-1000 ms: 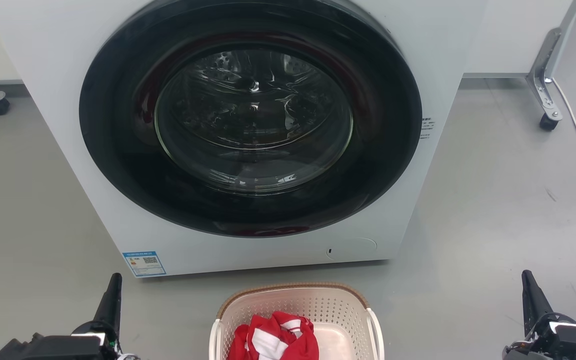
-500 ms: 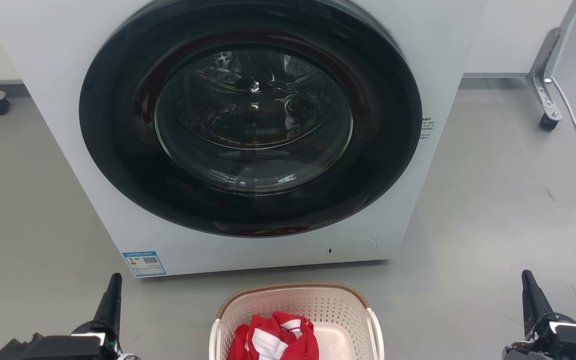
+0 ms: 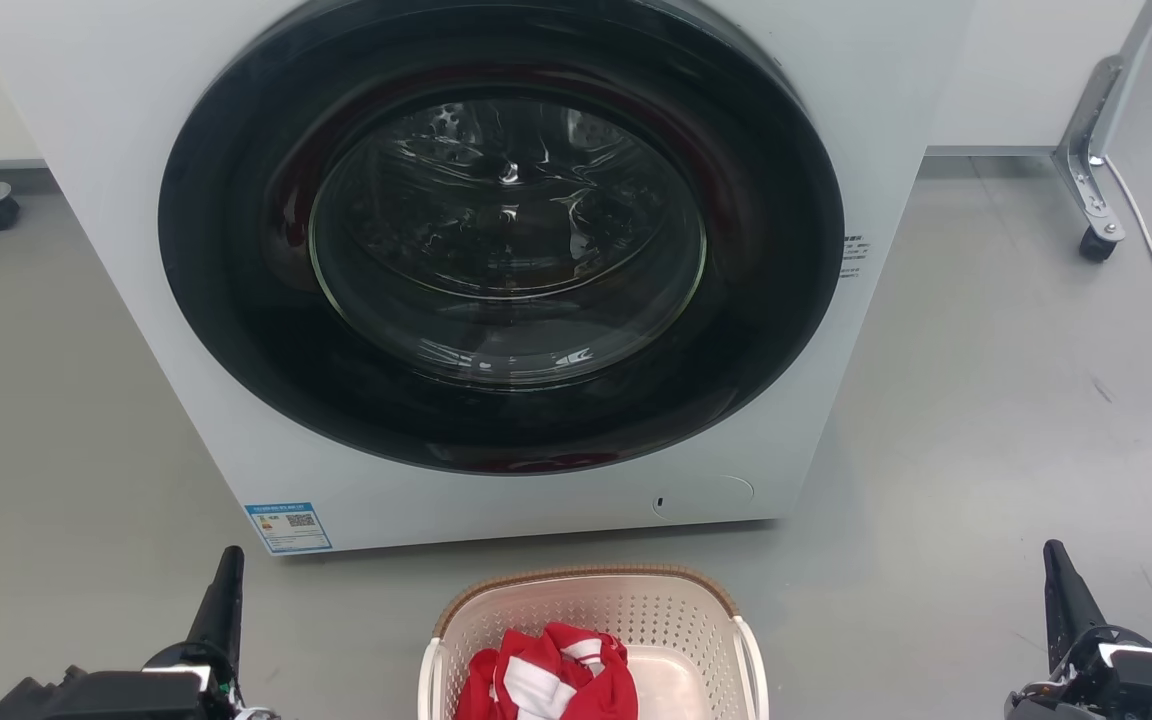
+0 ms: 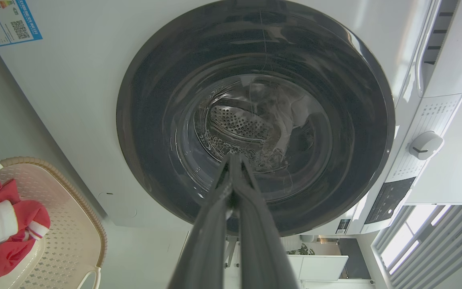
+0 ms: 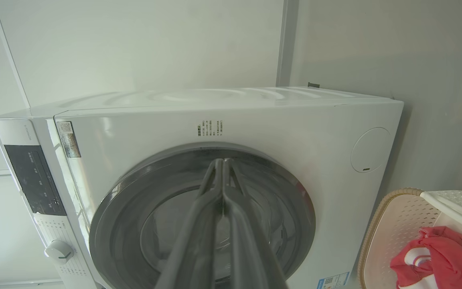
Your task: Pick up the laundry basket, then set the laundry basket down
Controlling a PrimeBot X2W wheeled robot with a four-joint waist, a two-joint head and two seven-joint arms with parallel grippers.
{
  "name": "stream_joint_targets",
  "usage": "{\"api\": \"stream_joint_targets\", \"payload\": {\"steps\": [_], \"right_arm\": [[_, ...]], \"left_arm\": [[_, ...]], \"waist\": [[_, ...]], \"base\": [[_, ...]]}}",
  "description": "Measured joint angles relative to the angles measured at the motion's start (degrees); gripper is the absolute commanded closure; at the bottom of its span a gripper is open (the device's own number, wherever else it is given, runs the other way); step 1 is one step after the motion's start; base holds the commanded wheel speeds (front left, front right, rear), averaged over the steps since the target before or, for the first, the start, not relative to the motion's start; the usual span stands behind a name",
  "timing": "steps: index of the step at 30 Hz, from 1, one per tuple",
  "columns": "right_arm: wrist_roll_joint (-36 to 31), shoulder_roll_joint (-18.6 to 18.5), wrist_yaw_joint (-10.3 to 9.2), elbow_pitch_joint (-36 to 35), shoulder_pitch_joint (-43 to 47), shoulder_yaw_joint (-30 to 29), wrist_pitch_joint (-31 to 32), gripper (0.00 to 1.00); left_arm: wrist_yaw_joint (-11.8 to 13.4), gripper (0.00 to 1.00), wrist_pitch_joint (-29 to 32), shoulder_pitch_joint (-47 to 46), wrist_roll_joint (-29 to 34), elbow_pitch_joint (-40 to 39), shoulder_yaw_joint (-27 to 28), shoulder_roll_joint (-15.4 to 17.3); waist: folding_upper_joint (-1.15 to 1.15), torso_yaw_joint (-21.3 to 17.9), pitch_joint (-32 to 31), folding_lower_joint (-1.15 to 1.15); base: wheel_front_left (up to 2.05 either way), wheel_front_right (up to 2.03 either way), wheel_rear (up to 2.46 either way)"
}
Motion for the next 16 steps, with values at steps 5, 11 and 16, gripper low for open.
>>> {"api": "stream_joint_targets", "payload": {"steps": [5, 11, 16], "right_arm": [[0.00, 0.00, 0.00, 0.00, 0.00, 0.00, 0.00, 1.00], [0.00, 0.00, 0.00, 0.00, 0.00, 0.00, 0.00, 1.00], [0.00, 0.00, 0.00, 0.00, 0.00, 0.00, 0.00, 1.00]], "left_arm": [[0.00, 1.00, 0.00, 0.00, 0.00, -0.01, 0.00, 0.00], [0.00, 1.00, 0.00, 0.00, 0.00, -0.01, 0.00, 0.00], [0.00, 1.00, 0.00, 0.00, 0.00, -0.01, 0.00, 0.00]], "waist": [[0.00, 0.00, 0.00, 0.00], [0.00, 0.00, 0.00, 0.00], [0.00, 0.00, 0.00, 0.00]], "base": [[0.00, 0.00, 0.00], [0.00, 0.00, 0.00], [0.00, 0.00, 0.00]]}}
